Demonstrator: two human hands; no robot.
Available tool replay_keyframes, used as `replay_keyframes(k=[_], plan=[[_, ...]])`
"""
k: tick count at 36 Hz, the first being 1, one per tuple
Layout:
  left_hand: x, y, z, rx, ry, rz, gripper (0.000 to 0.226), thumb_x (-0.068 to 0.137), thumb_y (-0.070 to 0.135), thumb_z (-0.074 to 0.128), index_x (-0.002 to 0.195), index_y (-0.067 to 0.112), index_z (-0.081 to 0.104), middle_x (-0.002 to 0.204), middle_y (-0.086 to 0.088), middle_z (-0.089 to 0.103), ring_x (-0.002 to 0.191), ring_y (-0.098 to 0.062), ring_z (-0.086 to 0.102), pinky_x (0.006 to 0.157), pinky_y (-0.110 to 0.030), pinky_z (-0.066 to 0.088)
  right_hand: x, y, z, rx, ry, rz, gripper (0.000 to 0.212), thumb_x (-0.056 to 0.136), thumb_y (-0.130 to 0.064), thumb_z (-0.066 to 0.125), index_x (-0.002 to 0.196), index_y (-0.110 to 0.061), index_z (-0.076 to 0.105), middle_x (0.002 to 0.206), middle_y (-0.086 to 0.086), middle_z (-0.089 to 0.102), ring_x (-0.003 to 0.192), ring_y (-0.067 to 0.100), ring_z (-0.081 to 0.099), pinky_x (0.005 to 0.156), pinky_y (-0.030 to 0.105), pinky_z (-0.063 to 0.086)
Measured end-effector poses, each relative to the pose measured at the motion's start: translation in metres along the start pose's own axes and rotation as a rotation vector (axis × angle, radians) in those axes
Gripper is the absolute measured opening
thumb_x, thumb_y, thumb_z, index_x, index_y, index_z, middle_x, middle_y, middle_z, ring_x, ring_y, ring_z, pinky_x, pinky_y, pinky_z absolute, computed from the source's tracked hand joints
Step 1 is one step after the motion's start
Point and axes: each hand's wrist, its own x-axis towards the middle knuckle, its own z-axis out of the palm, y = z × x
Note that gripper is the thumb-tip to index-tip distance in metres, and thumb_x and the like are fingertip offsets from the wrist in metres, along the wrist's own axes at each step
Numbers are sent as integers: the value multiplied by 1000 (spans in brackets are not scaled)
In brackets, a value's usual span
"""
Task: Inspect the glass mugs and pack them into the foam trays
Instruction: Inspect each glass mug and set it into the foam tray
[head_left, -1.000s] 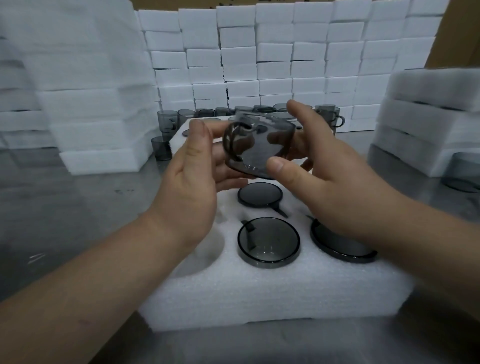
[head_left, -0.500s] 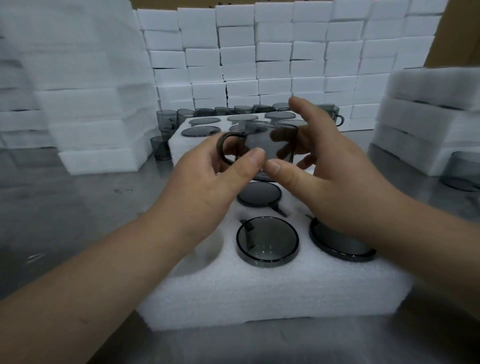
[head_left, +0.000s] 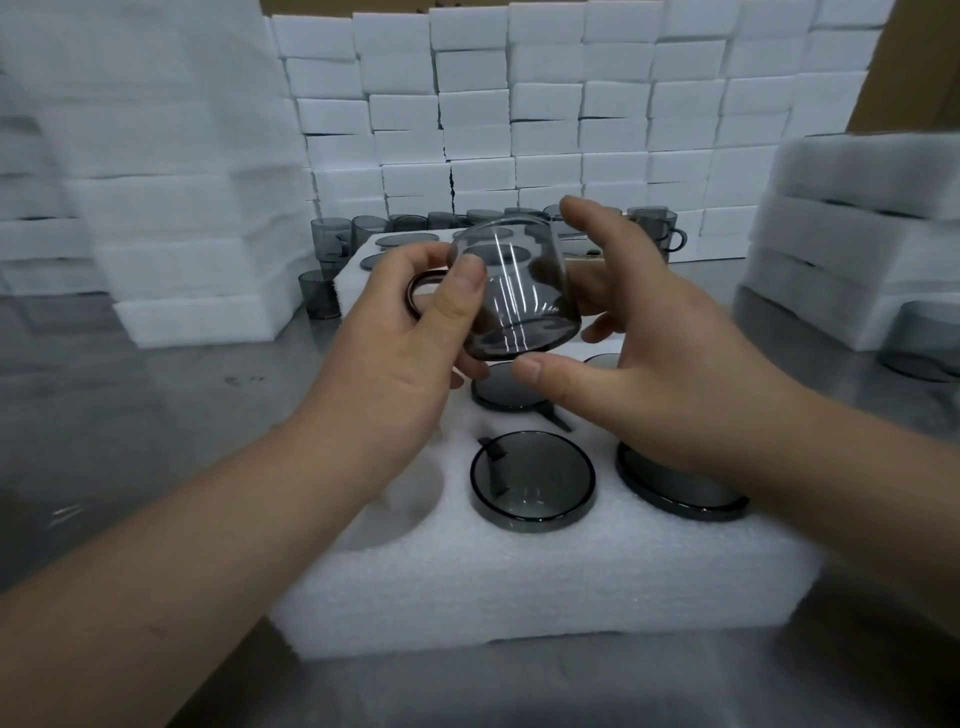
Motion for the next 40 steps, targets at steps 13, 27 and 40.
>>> replay_keyframes(k=[13, 27, 40], plan=[[4, -1, -1, -98, 33, -145, 48, 60, 78, 43, 71, 37, 65, 70, -4, 70, 53, -17, 63, 56, -35, 45, 0, 1, 0, -20, -22, -13, 90, 57, -69, 48, 137, -47, 13, 106, -33, 54, 105, -13, 49, 83, 16, 45], [4, 2, -2, -124, 112, -72, 28, 74, 54, 54, 89, 30, 52, 75, 6, 70, 62, -12, 66, 54, -23, 45, 1, 1, -1, -30, 7, 37, 89, 59, -74, 42, 138, -45, 14, 122, -24, 55, 100, -13, 52, 85, 27, 48], [-1, 9, -3, -151, 42, 74, 22, 71, 58, 44, 82, 42, 55, 82, 9, 63, 67, -6, 57, 67, -29, 45, 2, 0, 0, -97, -56, 30, 77, 70, -66, 39, 140, -36, 25, 113, -17, 57, 101, 0, 53, 87, 35, 48]])
